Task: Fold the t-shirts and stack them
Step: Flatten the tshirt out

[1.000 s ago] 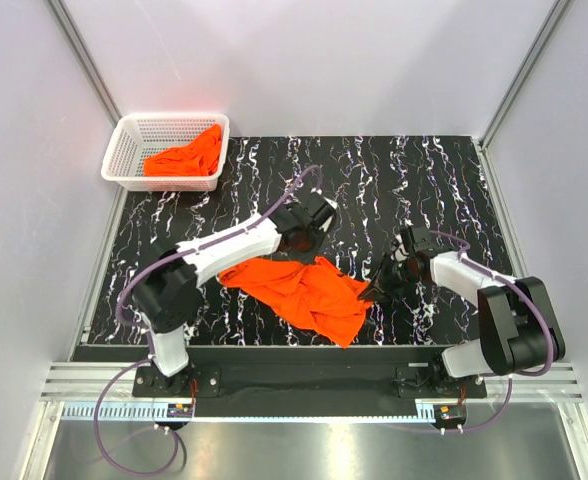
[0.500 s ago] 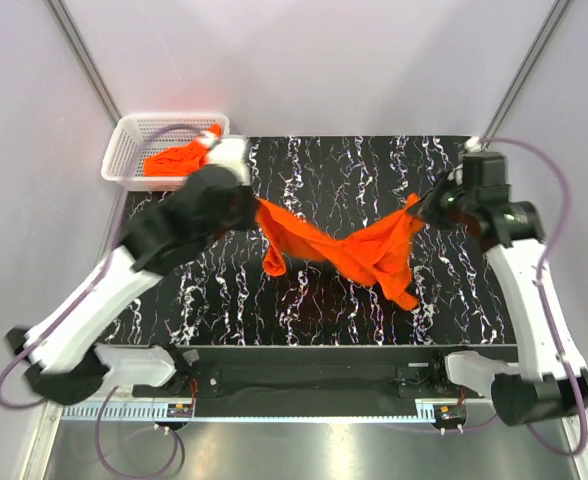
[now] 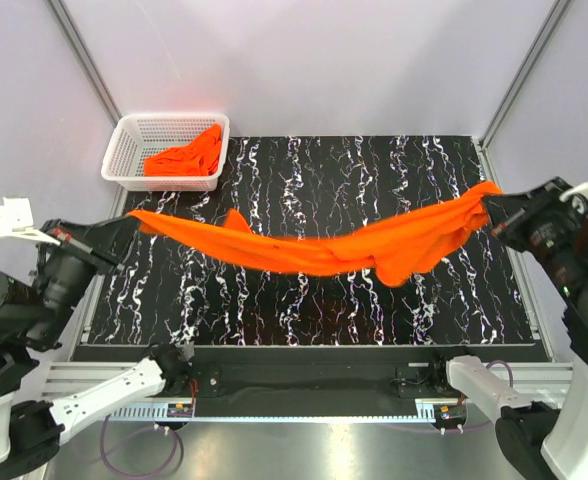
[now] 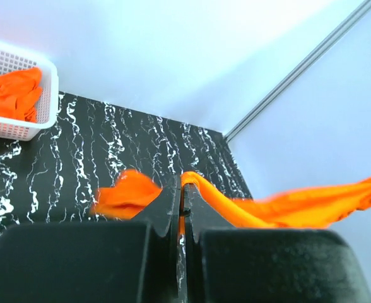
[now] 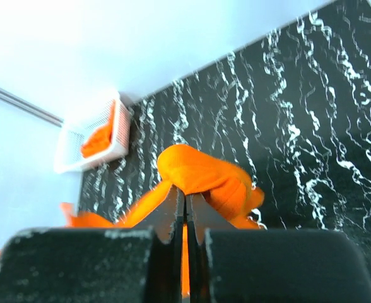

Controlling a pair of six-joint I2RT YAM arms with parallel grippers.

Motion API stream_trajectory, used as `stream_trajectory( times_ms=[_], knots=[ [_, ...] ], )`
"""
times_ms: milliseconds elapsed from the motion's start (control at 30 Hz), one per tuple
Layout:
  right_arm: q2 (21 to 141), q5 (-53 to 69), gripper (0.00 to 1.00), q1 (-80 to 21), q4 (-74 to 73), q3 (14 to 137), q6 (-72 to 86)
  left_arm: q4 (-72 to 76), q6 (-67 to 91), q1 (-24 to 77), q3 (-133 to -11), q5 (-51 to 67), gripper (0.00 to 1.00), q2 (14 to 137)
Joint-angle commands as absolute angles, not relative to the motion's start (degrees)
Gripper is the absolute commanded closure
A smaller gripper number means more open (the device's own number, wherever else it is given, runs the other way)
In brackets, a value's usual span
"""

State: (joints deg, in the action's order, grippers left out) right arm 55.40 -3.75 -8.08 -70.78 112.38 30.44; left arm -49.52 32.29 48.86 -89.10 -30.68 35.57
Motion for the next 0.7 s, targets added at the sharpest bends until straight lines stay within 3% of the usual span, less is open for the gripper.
stream_trajectory(
  times_ms=[0,167,367,500,667],
  knots=[
    [54.4,-7.3,1.0,-7.9,-72.3,115.3,32.1,-48.3,34.8,48.8,-84.7,-32.6,1.0,33.6],
    [54.9,-8.0,1.0,-7.9,-69.4,110.2,33.4,-48.3,35.9,48.8,-78.8,-34.6,1.0,31.1],
    [61.2,-9.8,1.0,-8.0,-57.5,98.5,31.4,-45.4,29.6,48.7,-75.1,-37.1,1.0,39.8],
    [73.4,-12.0,1.0,-6.8,-54.1,97.9,27.7,-39.5,24.2,48.5,-73.6,-43.1,1.0,49.0],
    [89.4,-4.9,1.0,-0.5,-51.4,101.4,25.9,-31.1,14.4,45.4,-73.9,-39.3,1.0,62.0]
  ],
)
